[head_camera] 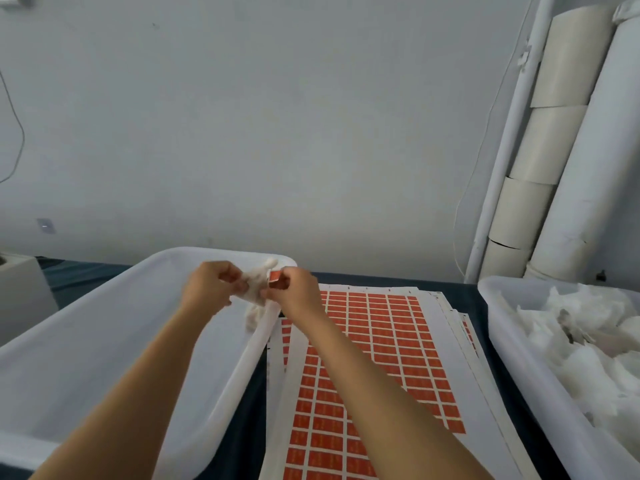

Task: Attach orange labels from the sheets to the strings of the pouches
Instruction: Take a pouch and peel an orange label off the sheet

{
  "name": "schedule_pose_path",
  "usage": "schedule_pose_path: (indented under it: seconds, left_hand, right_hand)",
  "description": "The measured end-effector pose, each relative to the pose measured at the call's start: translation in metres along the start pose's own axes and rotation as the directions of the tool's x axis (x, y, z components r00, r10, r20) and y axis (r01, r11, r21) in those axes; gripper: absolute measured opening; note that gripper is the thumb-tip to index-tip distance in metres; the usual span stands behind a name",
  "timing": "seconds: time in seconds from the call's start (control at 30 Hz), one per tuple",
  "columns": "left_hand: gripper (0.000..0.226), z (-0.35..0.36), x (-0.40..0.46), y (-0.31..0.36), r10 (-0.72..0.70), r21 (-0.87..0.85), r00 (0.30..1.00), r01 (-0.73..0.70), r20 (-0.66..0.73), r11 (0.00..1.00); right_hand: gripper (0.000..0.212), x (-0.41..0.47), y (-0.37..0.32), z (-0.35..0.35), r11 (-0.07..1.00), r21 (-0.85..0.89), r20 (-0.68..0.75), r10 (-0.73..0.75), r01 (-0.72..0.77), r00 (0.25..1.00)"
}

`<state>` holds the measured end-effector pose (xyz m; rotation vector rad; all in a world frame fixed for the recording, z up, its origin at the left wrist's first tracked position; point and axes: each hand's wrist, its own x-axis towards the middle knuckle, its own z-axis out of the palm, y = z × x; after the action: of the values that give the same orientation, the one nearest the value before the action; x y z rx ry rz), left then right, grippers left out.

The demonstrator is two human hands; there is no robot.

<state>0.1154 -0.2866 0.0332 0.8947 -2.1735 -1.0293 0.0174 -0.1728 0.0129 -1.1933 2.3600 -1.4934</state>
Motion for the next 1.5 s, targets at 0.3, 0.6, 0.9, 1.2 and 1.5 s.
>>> schedule_pose_path:
  seconds: [0.3, 0.6, 0.9, 1.2, 1.5]
  left_hand:
    - [0.015, 0.02, 0.019, -0.051, -0.196, 0.065, 0.971, 0.189, 0.138, 0.98]
    - [0.014, 0.042, 0.014, -0.07, -0.333, 0.212, 0.919, 0.289, 0.211, 0.933]
    - [0.01, 0.037, 0.029, -0.007, -0.163, 0.165, 0.985, 0.151, 0.064, 0.975]
    - [0.006, 0.078, -0.01, 0.097, 0.163, 0.085, 0.983, -0.17, 0.082, 0.982]
    - [0.006, 0.167, -0.062, 0.138, 0.251, -0.023, 0.913, -0.257, 0.322, 0.966]
  right_hand:
    - [0.015, 0.02, -0.004, 0.025, 0.801, -0.583, 0.17, -0.046, 0.138, 0.984]
    - [0.018, 0.023, -0.008, 0.027, 0.614, -0.742, 0.316, -0.032, 0.268, 0.948]
    - [0.026, 0.017, 0.005, 0.0, 0.983, 0.15, 0.148, 0.088, -0.11, 0.985]
    - [0.026, -0.02, 0.015, -0.112, 0.958, 0.253, -0.049, 0.149, -0.132, 0.988]
    - [0.019, -0.055, 0.04, -0.229, 0.855, 0.187, -0.231, 0.516, -0.483, 0.825]
